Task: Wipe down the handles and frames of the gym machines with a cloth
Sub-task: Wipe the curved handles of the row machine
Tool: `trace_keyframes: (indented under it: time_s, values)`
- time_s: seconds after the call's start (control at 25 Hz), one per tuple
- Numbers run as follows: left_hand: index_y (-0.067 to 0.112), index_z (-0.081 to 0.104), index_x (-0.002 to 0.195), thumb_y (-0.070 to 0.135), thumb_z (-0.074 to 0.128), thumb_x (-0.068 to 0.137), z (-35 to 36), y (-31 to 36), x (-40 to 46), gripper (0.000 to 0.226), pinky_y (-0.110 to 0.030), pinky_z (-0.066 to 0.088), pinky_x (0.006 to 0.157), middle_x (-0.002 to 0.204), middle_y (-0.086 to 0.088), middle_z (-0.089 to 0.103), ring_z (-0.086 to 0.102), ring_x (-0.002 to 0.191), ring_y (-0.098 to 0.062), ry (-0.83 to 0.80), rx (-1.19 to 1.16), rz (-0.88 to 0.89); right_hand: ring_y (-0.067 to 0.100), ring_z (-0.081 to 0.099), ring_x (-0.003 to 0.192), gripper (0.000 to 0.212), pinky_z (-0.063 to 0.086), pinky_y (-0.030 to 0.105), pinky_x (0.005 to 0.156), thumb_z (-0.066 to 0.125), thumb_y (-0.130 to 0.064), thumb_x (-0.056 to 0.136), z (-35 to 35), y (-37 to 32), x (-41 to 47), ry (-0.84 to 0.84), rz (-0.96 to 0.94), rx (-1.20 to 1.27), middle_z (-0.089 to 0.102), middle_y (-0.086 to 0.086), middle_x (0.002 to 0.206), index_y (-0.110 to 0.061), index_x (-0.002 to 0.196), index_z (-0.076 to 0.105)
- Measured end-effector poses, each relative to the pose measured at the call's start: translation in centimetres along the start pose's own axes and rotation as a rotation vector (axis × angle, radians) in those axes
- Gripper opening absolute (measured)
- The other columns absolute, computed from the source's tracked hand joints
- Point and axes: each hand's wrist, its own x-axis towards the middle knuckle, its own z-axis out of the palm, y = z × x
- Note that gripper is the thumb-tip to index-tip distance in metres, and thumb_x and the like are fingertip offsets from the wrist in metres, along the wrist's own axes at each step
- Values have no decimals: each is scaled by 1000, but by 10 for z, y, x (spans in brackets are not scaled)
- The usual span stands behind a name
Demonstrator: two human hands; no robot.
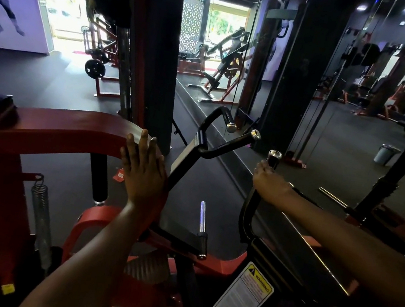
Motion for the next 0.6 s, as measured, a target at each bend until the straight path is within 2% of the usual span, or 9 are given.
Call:
trace_keyframes:
  time_s: [0.08, 0.16, 0.24, 0.32, 0.44, 0.52, 0.6]
  values:
    - [1, 39, 143, 19, 42, 100, 0, 0, 1, 47, -49, -1, 119, 155, -20, 24, -7, 147, -31, 2, 0, 2, 26, 52, 118, 26, 42, 32, 100, 44, -6, 96, -9, 2, -6, -69, -205, 85, 54, 17, 122, 2, 119, 53]
    - [0, 38, 143, 18, 42, 99, -2, 1, 0, 48, -49, -1, 119, 155, -21, 24, -6, 147, -32, 8, -10, 14, 20, 60, 99, 19, 47, 27, 85, 43, -11, 98, -16, 20, 2, 16, -161, 179, 60, 13, 104, -3, 105, 59]
    - [0, 36, 144, 18, 43, 99, -2, 2, 0, 49, -50, -1, 119, 155, -21, 24, -4, 147, -34, 12, -9, 28, 22, 59, 104, 18, 46, 31, 91, 49, -11, 95, -12, 37, 17, 137, -20, 180, 62, 11, 108, -6, 105, 62]
    - [1, 36, 144, 18, 45, 98, -2, 2, 1, 50, -49, -1, 119, 156, -19, 22, -4, 147, -34, 1, -14, 7, 24, 56, 111, 17, 44, 34, 94, 50, -11, 94, 2, 32, 20, 85, 42, 173, 61, 10, 110, -11, 107, 61]
    - [2, 36, 144, 18, 43, 99, -3, 2, 2, 48, -49, -2, 119, 156, -18, 23, -2, 147, -34, -21, -6, -14, 22, 57, 107, 19, 48, 33, 90, 45, -6, 94, 18, -9, 6, -66, -111, 208, 61, 7, 107, -11, 105, 60]
    - [2, 40, 142, 17, 45, 99, -4, 2, 2, 46, -47, -2, 119, 154, -19, 27, 5, 145, -37, -19, -17, -3, 22, 55, 112, 26, 43, 33, 97, 42, -3, 94, 21, -33, -24, -134, -299, 240, 61, 8, 114, -10, 112, 60]
    - [2, 43, 140, 17, 49, 98, -3, 2, 3, 46, -47, -1, 119, 153, -19, 30, 10, 144, -39, -8, -12, -2, 20, 54, 115, 28, 41, 33, 101, 42, -6, 96, 17, -39, -50, -174, -412, 397, 59, 8, 120, -9, 118, 59]
